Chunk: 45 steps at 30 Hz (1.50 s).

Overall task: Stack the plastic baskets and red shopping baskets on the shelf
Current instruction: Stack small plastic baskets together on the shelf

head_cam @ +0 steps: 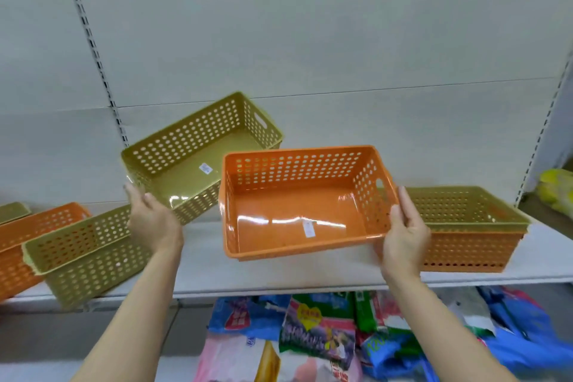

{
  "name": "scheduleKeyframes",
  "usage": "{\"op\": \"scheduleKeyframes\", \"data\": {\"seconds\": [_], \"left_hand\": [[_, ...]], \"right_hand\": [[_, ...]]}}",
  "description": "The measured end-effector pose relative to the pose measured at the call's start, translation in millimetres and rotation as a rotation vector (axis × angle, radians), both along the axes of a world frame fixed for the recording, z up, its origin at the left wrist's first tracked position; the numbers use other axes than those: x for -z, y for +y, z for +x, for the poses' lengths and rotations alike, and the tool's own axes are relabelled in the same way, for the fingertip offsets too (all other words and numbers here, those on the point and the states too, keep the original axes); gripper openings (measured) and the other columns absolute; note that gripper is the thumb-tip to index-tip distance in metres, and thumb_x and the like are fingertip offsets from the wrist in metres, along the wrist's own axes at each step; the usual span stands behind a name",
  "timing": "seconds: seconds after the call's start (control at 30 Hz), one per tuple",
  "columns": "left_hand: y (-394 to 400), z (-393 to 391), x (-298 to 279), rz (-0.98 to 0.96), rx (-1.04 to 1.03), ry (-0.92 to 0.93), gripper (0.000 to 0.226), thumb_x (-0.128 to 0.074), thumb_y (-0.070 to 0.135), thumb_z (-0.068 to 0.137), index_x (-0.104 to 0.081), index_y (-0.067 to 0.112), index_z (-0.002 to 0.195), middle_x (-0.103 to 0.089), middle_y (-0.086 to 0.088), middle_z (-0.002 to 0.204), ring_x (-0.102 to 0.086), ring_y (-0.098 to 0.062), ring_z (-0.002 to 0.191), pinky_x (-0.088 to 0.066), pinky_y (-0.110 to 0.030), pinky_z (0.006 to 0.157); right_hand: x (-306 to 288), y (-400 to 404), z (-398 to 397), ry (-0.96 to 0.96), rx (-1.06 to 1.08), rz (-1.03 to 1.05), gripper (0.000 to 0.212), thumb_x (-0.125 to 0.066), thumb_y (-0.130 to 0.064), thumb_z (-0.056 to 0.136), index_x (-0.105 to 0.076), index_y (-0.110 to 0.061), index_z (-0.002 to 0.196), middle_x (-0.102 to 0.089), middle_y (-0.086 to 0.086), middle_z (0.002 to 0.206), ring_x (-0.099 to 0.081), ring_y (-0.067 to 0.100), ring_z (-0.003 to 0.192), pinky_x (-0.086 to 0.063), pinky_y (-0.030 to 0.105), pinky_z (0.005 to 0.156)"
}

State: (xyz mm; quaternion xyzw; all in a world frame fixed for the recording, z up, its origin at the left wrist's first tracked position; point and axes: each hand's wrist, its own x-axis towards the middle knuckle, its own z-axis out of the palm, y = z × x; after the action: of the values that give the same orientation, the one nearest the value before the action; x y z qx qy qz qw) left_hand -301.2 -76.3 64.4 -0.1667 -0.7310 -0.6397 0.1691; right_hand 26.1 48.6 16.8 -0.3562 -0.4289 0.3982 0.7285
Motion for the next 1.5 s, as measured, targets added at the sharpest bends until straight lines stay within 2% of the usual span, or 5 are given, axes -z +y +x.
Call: {"op": "scheduleKeyframes", "data": {"seconds": [0.57, 0.9, 1.27, 1.37, 1.5], "left_hand": [[157.5, -20.7, 27.9, 0.321, 0.049, -0.224, 0.041, -0.036, 0.059, 0.085, -0.055, 0.036, 0.112, -0.069, 0.002, 0.105, -0.068, -0.029, 0.099, -0.055, -0.053, 0.089], [152.2, 222.1, -84.7, 0.149, 0.414, -0.056, 0.017, -0.052, 0.027, 0.088, -0.054, 0.024, 0.071, -0.054, 0.007, 0.064, -0.05, -0.023, 0.07, -0.052, -0.045, 0.072], [205.8, 279.3, -53.0, -0.116, 0.507, 0.022, 0.016, -0.041, 0.02, 0.094, -0.053, 0.016, 0.084, -0.065, -0.007, 0.082, -0.063, -0.035, 0.083, -0.052, -0.046, 0.072], [211.5, 291.9, -36.2, -0.221, 0.521, 0.047, 0.023, -0.039, 0.019, 0.1, -0.061, 0.02, 0.103, -0.069, -0.011, 0.103, -0.061, -0.037, 0.097, -0.047, -0.044, 0.079], [218.4, 304.4, -19.7, -0.403, 0.573, 0.088, 0.039, -0.037, 0.022, 0.105, -0.05, 0.021, 0.142, -0.063, -0.014, 0.13, -0.055, -0.039, 0.119, -0.043, -0.044, 0.094]], "right_hand": [[-47.9, 125.5, 189.4, -0.116, 0.261, -0.093, 0.037, -0.045, -0.011, 0.101, -0.054, -0.012, 0.137, -0.055, 0.0, 0.14, -0.048, 0.015, 0.131, -0.038, 0.038, 0.112], [-29.2, 169.0, 223.3, -0.257, 0.292, -0.279, 0.036, -0.045, -0.01, 0.099, -0.059, -0.012, 0.132, -0.061, 0.005, 0.133, -0.056, 0.026, 0.123, -0.043, 0.041, 0.106], [0.6, 167.2, 225.8, -0.577, 0.158, -0.401, 0.036, -0.035, -0.02, 0.102, -0.066, -0.008, 0.116, -0.065, 0.016, 0.119, -0.057, 0.036, 0.111, -0.044, 0.042, 0.094], [10.3, 163.6, 239.9, -0.328, 0.11, -0.379, 0.042, -0.036, -0.04, 0.1, -0.066, -0.011, 0.106, -0.065, 0.012, 0.118, -0.058, 0.03, 0.11, -0.045, 0.049, 0.098], [-6.6, 158.2, 250.1, -0.079, -0.004, -0.136, 0.058, -0.04, -0.052, 0.098, -0.042, -0.02, 0.146, -0.046, -0.006, 0.146, -0.044, 0.009, 0.132, -0.032, 0.035, 0.114]]}}
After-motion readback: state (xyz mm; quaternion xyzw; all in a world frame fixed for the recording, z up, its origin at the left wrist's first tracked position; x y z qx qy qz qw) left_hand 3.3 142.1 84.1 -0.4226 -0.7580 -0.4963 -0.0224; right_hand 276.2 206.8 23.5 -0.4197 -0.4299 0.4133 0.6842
